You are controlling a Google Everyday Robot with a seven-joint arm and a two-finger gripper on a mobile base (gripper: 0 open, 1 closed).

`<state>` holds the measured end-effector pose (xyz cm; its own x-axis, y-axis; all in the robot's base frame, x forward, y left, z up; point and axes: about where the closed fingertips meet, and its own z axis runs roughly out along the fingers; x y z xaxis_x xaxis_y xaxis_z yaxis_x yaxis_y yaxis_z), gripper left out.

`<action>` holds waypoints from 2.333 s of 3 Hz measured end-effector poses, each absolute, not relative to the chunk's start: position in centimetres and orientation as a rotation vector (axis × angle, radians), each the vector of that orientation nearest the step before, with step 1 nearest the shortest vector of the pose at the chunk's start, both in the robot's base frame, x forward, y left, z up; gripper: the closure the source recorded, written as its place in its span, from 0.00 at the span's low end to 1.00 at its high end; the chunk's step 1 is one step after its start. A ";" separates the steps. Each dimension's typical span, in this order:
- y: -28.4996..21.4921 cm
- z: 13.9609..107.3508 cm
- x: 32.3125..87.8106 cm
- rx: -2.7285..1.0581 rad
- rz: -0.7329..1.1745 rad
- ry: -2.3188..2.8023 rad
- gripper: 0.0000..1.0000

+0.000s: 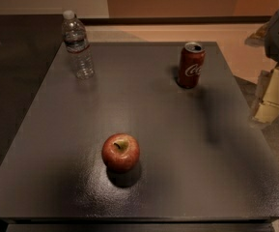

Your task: Knock coke can over

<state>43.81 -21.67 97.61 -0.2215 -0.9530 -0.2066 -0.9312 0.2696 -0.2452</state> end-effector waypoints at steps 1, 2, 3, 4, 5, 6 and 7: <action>-21.7 97.8 44.1 -1.707 -0.110 2.227 0.00; -21.7 97.8 44.1 -1.705 -0.110 2.227 0.00; -21.4 97.5 47.3 -1.612 -0.075 2.204 0.00; -21.2 96.7 51.2 -1.531 -0.019 2.189 0.00; -21.4 95.9 54.5 -1.479 0.028 2.175 0.00; -21.5 94.9 57.0 -1.431 0.098 2.159 0.00; -21.0 93.4 58.9 -1.394 0.180 2.125 0.00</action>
Offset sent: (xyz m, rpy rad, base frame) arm 0.0495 0.0004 -0.0004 0.0870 -0.1245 -0.0984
